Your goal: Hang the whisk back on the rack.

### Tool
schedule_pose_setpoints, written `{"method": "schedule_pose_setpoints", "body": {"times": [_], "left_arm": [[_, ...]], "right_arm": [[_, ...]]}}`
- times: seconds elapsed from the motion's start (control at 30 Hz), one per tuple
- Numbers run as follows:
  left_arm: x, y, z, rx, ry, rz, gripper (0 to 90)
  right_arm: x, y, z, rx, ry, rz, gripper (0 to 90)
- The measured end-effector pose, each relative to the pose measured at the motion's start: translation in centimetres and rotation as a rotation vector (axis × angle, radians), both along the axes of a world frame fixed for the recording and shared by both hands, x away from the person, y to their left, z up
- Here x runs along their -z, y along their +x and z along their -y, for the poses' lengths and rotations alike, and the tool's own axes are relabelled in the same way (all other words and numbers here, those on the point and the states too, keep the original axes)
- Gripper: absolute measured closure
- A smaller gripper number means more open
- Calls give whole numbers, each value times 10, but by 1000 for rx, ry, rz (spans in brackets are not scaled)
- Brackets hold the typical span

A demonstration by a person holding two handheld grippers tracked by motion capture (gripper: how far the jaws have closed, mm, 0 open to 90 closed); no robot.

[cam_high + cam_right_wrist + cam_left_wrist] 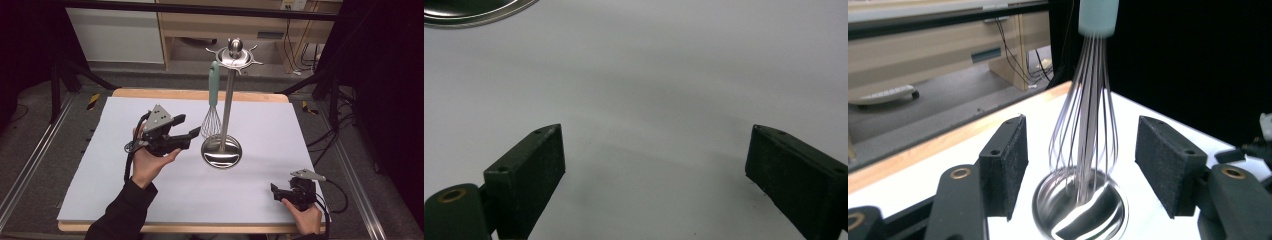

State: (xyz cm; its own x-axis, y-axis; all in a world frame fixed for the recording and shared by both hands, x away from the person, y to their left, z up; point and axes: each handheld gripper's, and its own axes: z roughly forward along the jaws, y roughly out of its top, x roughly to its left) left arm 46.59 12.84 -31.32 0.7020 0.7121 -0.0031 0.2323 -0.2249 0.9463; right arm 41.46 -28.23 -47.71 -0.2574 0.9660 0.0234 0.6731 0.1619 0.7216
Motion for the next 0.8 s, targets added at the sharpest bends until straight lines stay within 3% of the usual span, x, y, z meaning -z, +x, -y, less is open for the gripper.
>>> {"method": "schedule_pose_setpoints", "body": {"times": [0.47, 0.8], "left_arm": [[47, -9, -28, -43, 45, -72, 343], [86, -4, -51, -103, 87, -144, 327]], "right_arm": [[1, -1, 0, -2, -16, -6, 94], [3, 0, 2, 22, -40, -25, 95]]}}
